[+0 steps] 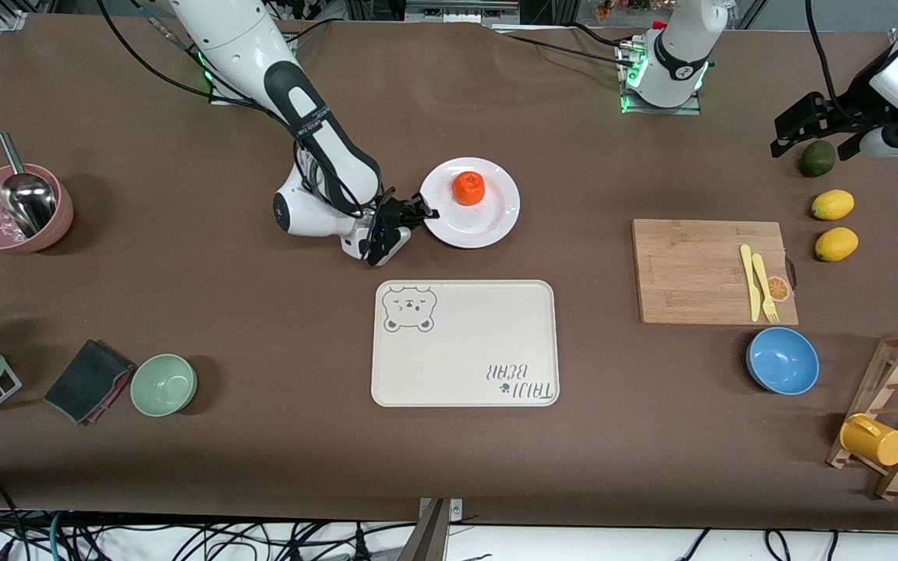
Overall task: Place orange and plate with both arms
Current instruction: 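Grip the plate rim with the right gripper, then slide the plate with the right gripper onto the bear tray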
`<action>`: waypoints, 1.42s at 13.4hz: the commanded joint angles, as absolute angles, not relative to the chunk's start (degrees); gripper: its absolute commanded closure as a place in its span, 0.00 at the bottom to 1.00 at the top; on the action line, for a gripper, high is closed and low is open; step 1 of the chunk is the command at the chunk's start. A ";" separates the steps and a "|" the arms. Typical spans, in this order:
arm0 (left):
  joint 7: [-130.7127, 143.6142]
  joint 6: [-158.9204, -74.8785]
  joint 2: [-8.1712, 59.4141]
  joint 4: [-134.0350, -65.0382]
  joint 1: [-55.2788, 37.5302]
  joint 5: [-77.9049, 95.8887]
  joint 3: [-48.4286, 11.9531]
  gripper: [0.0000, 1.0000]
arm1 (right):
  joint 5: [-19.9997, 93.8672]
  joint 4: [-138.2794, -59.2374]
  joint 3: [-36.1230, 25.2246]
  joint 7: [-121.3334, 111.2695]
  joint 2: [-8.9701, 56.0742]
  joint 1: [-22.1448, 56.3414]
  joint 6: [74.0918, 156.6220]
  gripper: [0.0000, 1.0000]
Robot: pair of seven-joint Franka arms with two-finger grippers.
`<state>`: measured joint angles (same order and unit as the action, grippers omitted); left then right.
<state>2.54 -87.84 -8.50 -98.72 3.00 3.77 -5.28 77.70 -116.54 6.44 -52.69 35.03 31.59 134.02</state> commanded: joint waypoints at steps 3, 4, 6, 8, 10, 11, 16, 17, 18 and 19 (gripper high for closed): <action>1.49 -87.98 -5.71 -94.39 2.37 4.57 -4.39 0.00 | 75.94 -116.64 4.93 -48.89 33.40 31.12 133.25 1.00; 1.58 -87.80 -5.36 -94.05 2.29 4.31 -4.39 0.00 | 75.94 -115.15 3.88 -46.61 33.49 31.03 131.15 1.00; 1.49 -87.89 -2.91 -92.99 2.29 4.13 -4.39 0.00 | 75.76 -111.20 1.86 -41.60 33.84 30.59 127.63 1.00; 1.49 -87.89 -2.64 -92.90 2.37 3.96 -4.31 0.00 | 75.76 -105.94 0.36 -37.73 35.76 29.98 127.00 1.00; 1.23 -87.37 -2.81 -92.99 2.64 3.87 -4.31 0.00 | 75.59 -96.38 -0.53 -32.46 41.27 28.66 126.30 1.00; 1.14 -87.28 -2.81 -93.16 2.64 3.87 -4.31 0.00 | 75.32 -91.89 -0.53 -29.13 44.35 27.96 126.30 1.00; 0.79 -85.87 -3.08 -93.43 2.64 1.14 -4.39 0.00 | 75.32 -74.12 -0.53 -23.03 56.93 27.16 127.44 1.00; 0.79 -85.87 -3.16 -93.43 2.64 1.06 -4.39 0.00 | 75.15 -70.44 -0.61 -23.03 59.30 27.16 127.96 1.00; 0.79 -85.96 -3.08 -93.43 2.55 1.14 -4.39 0.00 | 75.23 -67.70 -0.53 -23.11 61.68 27.16 129.01 1.00; 0.79 -85.96 -3.08 -93.34 2.55 1.14 -4.39 0.00 | 75.15 -66.63 -0.61 -23.90 62.57 27.33 129.89 1.00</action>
